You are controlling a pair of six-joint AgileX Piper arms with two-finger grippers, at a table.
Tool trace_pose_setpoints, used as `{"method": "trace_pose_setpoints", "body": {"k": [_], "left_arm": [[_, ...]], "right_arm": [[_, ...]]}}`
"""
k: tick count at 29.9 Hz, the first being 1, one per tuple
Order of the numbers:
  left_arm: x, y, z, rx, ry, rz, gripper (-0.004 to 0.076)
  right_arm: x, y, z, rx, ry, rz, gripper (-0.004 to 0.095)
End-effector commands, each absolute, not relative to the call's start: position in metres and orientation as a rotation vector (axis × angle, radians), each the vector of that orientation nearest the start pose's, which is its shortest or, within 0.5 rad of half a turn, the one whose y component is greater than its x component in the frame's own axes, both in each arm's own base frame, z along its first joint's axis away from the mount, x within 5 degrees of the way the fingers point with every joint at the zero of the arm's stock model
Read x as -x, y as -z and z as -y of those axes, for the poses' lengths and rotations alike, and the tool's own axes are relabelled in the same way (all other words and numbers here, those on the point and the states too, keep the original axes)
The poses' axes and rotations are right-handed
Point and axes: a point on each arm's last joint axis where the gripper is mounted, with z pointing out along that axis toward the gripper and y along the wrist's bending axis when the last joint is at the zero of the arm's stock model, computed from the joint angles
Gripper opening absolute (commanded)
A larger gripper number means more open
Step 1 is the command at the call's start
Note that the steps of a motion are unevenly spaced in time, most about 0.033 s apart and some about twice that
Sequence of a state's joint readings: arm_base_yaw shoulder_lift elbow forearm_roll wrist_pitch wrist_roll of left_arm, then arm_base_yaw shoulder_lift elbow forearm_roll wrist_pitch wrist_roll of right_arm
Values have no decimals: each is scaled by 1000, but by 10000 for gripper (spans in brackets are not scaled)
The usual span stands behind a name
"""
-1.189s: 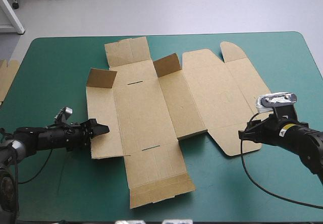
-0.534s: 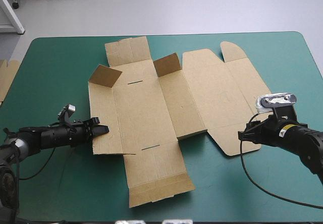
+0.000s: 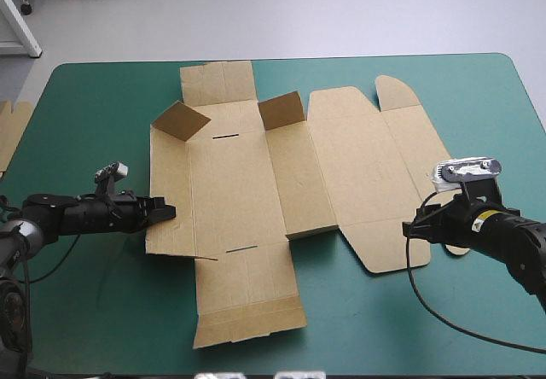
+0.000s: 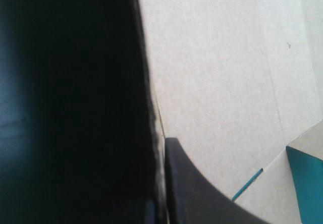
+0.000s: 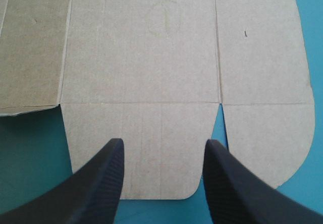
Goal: Fold the box
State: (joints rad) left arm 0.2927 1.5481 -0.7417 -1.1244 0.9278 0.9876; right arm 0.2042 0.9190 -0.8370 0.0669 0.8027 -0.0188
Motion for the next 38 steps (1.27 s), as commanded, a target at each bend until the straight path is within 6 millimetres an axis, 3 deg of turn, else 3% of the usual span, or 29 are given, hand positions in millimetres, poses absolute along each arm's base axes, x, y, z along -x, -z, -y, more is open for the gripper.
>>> {"method": "trace_pose_setpoints", "body": {"k": [1, 16, 20, 28, 33, 38], "left_arm": [[-273, -226, -8, -37, 982, -2443, -10], [-304, -257, -13, -308, 1132, -2481, -10], [-313, -269, -18, -427, 1028, -2534, -10], [-338, -300, -2, -685, 658, -2479, -10], [-355, -324, 11, -779, 658, -2371, -9], [-377, -342, 11, -886, 658, -2308, -9]], "right_arm": [[-171, -345, -38, 227, -163, -2270, 445], [-171, -345, -38, 235, -160, -2268, 445], [-171, -345, -38, 234, -162, -2268, 445], [-171, -345, -39, 233, -164, -2268, 443], [-170, -344, -39, 233, -168, -2278, 443], [-169, -343, -39, 230, -182, -2295, 441]]}}
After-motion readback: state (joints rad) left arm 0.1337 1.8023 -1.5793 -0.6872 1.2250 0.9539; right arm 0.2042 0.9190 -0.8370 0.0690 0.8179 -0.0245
